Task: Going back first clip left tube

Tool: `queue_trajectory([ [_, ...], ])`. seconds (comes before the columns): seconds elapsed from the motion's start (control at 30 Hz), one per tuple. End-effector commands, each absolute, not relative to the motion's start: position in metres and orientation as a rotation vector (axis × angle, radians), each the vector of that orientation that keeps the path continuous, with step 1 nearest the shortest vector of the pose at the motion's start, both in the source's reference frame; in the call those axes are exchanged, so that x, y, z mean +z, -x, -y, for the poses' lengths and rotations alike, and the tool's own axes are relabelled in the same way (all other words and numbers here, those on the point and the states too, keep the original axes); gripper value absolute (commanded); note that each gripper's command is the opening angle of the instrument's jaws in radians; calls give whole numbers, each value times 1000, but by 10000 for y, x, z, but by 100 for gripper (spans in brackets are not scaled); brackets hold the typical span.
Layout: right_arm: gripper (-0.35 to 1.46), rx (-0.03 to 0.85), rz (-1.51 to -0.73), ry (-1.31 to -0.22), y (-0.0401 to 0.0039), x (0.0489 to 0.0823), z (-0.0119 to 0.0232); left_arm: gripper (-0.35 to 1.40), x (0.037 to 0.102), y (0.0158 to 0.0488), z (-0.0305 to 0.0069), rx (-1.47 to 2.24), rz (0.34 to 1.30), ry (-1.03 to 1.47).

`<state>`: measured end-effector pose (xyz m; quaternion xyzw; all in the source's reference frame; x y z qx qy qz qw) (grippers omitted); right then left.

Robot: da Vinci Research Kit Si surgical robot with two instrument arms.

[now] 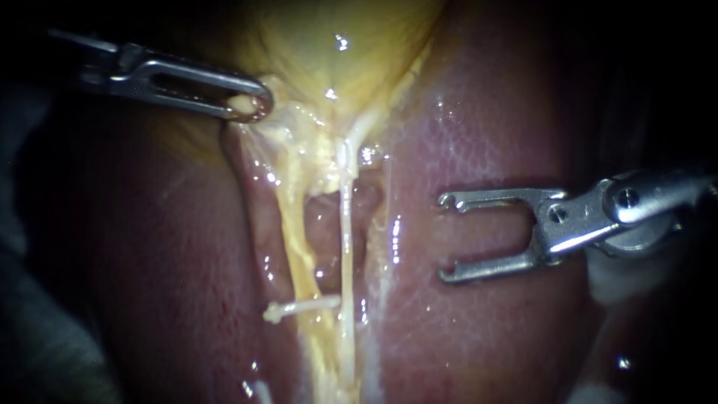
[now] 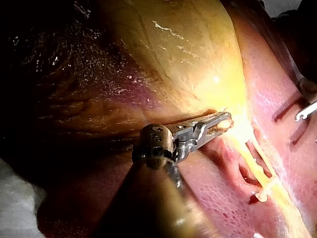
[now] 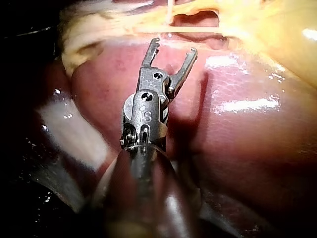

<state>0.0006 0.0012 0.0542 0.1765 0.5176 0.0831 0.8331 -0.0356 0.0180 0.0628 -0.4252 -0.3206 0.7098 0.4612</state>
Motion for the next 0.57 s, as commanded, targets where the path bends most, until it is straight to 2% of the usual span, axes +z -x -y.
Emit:
queue_trajectory([
  [0.03, 50, 175, -1097, -374, -6, 542, -12, -35, 633, 361, -179, 1753, 788, 1041],
  [0.2, 50, 175, -1097, -375, -5, 541, -13, -35, 643, 371, -175, 1760, 794, 1040],
  [0.57, 50, 171, -1098, -372, -6, 538, -13, -35, 640, 365, -177, 1761, 800, 1040],
])
